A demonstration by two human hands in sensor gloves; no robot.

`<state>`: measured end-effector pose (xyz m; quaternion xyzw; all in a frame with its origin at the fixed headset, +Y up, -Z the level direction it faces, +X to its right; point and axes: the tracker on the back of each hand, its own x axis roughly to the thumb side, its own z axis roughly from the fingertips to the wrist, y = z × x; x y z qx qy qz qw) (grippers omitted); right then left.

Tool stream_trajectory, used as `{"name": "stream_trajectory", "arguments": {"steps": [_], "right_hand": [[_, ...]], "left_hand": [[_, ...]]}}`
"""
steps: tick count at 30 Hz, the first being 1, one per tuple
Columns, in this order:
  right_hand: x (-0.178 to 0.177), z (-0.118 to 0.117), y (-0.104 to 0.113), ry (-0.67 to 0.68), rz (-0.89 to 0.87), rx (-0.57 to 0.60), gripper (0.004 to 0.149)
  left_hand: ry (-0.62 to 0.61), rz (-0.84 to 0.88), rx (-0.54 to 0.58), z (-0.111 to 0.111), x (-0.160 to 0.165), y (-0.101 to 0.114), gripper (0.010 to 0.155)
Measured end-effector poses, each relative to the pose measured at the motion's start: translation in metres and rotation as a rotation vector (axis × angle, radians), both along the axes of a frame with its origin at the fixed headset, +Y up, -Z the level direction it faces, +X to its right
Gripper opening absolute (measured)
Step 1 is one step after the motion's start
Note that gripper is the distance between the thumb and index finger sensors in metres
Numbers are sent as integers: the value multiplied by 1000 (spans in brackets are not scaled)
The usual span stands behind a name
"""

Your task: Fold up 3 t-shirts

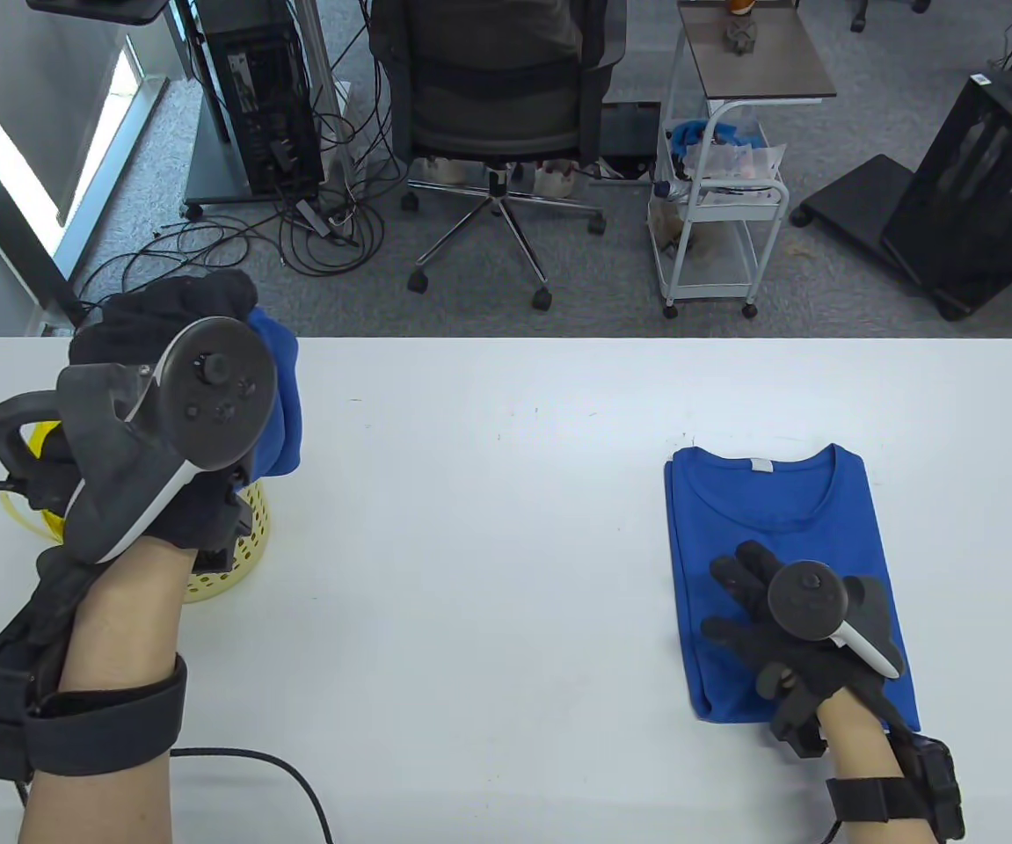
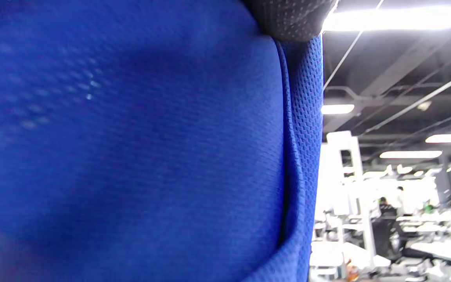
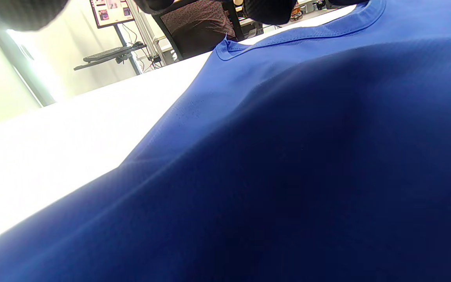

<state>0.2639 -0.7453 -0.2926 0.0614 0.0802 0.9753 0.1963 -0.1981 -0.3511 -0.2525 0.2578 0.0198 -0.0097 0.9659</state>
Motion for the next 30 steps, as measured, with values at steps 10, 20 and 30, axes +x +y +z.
{"name": "stream_trajectory", "arguments": {"steps": [10,20,30], "right_hand": [[4,1,3,-14,-20,3,70],[5,1,4,-21,-24,-1,70],[5,2,4,-21,-22,-11,70]], "left_hand": [[-144,3,92,32,60,29,47],[-301,54,139,50,114,46,47],[-438,133,128,66,148,54,47]]}}
